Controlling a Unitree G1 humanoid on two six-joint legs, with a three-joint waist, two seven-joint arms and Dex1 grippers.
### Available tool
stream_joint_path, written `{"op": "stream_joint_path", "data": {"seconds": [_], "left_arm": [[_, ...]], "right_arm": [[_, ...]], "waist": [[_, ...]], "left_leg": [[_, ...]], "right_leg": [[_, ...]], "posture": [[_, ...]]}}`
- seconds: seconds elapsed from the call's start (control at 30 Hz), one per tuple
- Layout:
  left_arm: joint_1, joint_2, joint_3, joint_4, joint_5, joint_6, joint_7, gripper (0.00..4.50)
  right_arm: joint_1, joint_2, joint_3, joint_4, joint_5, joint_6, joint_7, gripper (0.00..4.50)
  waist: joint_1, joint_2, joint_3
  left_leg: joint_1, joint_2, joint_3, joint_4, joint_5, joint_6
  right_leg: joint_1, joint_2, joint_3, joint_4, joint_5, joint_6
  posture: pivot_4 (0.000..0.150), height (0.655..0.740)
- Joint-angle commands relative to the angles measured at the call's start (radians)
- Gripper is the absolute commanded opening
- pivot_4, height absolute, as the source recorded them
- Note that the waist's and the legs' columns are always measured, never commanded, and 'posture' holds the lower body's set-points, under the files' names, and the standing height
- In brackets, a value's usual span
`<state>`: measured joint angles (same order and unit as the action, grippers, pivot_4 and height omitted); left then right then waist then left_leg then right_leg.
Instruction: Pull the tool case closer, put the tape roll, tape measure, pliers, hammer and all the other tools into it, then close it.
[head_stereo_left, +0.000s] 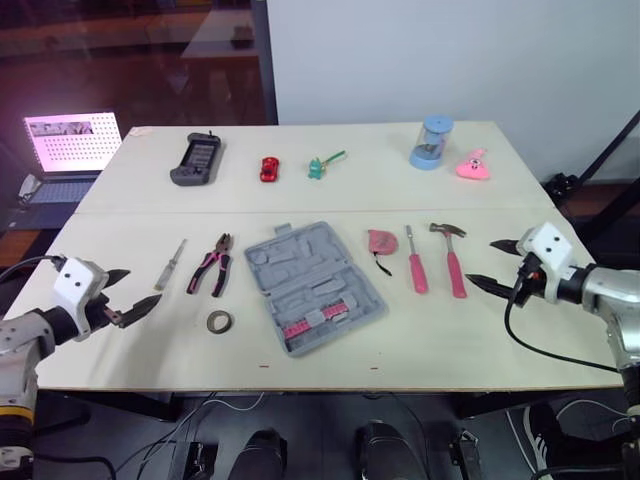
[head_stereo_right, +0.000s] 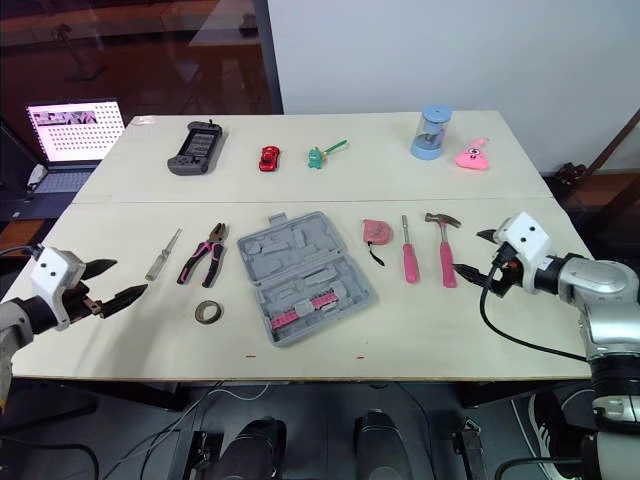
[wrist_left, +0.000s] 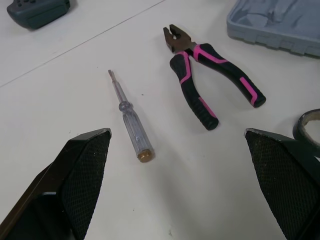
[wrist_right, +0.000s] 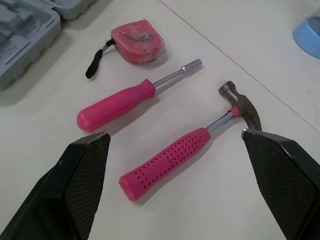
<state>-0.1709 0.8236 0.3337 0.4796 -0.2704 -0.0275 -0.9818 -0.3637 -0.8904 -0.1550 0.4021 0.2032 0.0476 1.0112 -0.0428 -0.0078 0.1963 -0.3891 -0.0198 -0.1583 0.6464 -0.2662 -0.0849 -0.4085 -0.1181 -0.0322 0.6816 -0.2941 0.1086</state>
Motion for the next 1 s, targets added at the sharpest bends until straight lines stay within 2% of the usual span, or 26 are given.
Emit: {"op": "stream_joint_path", "data": {"seconds": [0.03,0.4,0.73,0.87,1.0], "left_arm": [[-0.006,0.039,0.017,-0.010,-0.008,0.011,-0.006,4.49],[-0.008,0.038,0.027,-0.017,-0.016,-0.036,-0.020,4.49],[0.059,0.036,0.053,-0.080,-0.036,-0.028,-0.018,4.49],[0.117,0.037,0.069,-0.163,-0.066,0.026,-0.019,4.49],[0.177,0.008,0.056,-0.334,-0.094,0.137,0.012,4.49]], "right_arm": [[-0.018,-0.018,-0.028,-0.002,0.009,-0.020,0.003,4.45],[-0.004,-0.023,-0.035,0.003,0.013,-0.028,0.017,4.45],[-0.035,-0.023,-0.019,-0.005,0.011,-0.017,0.037,4.45],[-0.072,-0.019,0.005,-0.034,0.015,0.010,0.076,4.45],[-0.132,0.014,0.062,-0.089,0.025,0.072,0.124,4.45]], "waist": [[0.000,0.000,0.000],[0.000,0.000,0.000],[-0.001,0.000,0.000],[-0.002,0.000,0.000],[0.000,0.000,0.000]], "left_leg": [[0.000,0.000,0.000,0.000,0.000,0.000],[0.000,0.000,0.000,0.000,0.000,0.000],[0.000,0.000,0.000,0.000,0.000,0.000],[0.000,0.000,0.000,0.000,0.000,0.000],[0.000,0.000,0.000,0.000,0.000,0.000]], "right_leg": [[0.000,0.000,0.000,0.000,0.000,0.000],[0.000,0.000,0.000,0.000,0.000,0.000],[0.000,0.000,0.000,0.000,0.000,0.000],[0.000,0.000,0.000,0.000,0.000,0.000],[0.000,0.000,0.001,0.000,0.000,0.000]], "posture": [[0.150,0.6902],[0.150,0.6902],[0.150,0.6902],[0.150,0.6902],[0.150,0.6902]]}}
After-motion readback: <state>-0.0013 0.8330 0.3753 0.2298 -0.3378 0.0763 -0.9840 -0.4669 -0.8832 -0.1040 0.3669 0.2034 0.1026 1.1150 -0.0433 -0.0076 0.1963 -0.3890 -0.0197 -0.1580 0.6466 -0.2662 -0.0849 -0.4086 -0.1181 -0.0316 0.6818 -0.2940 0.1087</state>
